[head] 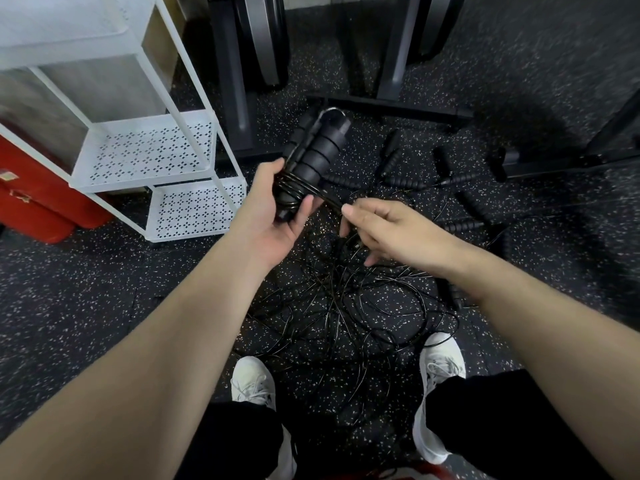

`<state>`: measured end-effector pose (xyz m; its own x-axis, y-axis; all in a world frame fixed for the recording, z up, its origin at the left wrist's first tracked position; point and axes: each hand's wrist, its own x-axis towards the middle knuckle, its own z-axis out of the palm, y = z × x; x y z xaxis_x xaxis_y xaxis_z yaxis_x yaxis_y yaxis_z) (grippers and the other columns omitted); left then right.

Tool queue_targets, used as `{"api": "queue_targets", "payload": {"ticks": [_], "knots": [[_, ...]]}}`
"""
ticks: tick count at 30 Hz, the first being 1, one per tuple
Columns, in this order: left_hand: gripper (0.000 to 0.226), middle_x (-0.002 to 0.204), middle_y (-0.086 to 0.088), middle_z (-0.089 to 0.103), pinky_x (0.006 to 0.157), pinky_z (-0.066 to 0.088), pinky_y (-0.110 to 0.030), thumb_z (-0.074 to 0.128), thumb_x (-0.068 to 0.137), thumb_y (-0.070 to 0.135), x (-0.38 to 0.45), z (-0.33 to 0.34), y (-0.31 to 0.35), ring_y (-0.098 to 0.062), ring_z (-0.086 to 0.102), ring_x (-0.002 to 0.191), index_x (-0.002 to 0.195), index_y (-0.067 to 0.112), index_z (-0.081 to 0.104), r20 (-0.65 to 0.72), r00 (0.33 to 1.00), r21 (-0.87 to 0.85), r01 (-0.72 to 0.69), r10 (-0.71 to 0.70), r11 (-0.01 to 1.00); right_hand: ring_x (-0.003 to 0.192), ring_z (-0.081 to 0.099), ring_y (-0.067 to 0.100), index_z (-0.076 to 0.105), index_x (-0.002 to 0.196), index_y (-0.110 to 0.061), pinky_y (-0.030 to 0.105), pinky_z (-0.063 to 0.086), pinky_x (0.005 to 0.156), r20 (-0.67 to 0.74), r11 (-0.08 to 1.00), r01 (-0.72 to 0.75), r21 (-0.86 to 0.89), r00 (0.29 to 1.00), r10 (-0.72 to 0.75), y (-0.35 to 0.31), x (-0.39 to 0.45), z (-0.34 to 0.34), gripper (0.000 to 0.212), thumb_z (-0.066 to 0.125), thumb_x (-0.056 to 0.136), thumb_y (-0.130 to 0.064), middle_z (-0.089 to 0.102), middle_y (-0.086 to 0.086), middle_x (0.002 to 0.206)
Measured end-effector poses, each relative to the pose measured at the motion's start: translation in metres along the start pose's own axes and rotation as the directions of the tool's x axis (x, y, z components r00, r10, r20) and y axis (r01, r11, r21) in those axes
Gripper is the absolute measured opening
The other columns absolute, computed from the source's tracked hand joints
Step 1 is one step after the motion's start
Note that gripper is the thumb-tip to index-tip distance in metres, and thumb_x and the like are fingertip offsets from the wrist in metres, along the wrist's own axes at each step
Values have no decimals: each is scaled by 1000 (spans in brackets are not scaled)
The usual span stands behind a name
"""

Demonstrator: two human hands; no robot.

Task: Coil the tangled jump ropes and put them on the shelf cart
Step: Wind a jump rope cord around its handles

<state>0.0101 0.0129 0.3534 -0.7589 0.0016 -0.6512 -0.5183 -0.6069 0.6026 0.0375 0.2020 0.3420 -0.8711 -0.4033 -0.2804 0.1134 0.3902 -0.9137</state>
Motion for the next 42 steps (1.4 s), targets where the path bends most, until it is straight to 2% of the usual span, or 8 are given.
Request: {"api": "queue_targets", "payload": {"ticks": [3,7,16,20,24,32,36,42], "knots": [[37,83,-16,76,49,58,-20,71,93,36,2,-3,6,-26,77,77,107,1,67,13,1000,-120,21,-19,993,62,52,15,67,106,-18,54,54,90,95,999,51,15,994,-52,4,-2,-7,33,39,110,-33,47,-1,59],[37,81,-11,74,63,64,-28,72,92,38,5,-7,11,-25,76,81,105,3,67,23,999,-123,43,-41,991,59,47,13,66,99,-17,41,54,73,122,999,-46,3,992,45,8,1,-12,31,44,108,-36,44,-3,62],[38,86,-15,73,97,56,-57,63,96,39,0,-8,6,-38,75,98,92,3,73,162,974,206,126,-161,970,48,38,11,63,74,-20,25,35,52,-183,965,-246,-95,957,226,13,8,-24,47,70,82,-66,47,-13,51],[36,93,-20,76,90,58,-59,60,98,37,-11,-2,2,-47,73,99,103,2,70,201,953,313,156,-226,937,48,28,14,69,84,-8,28,24,50,-243,976,-214,35,946,216,18,8,-31,54,80,73,-60,40,-8,50],[31,82,-24,75,62,65,-37,63,97,32,-20,4,3,-37,76,77,111,4,60,186,950,390,165,-253,906,54,42,13,77,86,-12,26,35,55,-247,983,-172,60,952,182,20,9,-34,65,85,53,-67,62,3,59],[17,86,-19,75,51,60,-27,60,95,26,-22,0,0,-33,74,75,104,13,58,330,865,654,79,-378,752,76,59,22,67,76,-9,25,49,67,-112,999,-38,18,993,40,14,-2,-42,15,72,81,5,66,6,75],[26,85,-13,74,58,61,-35,72,76,27,-19,-3,-4,-30,74,76,92,17,53,389,829,754,-35,-402,656,56,62,12,78,73,-14,20,52,55,23,936,-202,289,979,204,12,4,-45,8,84,70,-16,70,3,68],[21,116,-17,67,71,65,-42,69,95,15,-18,-2,-7,-28,75,89,113,12,60,367,859,827,-125,-357,548,44,37,7,75,75,-14,17,32,40,56,896,-297,330,954,295,11,5,-42,21,84,59,-25,47,2,61]]}}
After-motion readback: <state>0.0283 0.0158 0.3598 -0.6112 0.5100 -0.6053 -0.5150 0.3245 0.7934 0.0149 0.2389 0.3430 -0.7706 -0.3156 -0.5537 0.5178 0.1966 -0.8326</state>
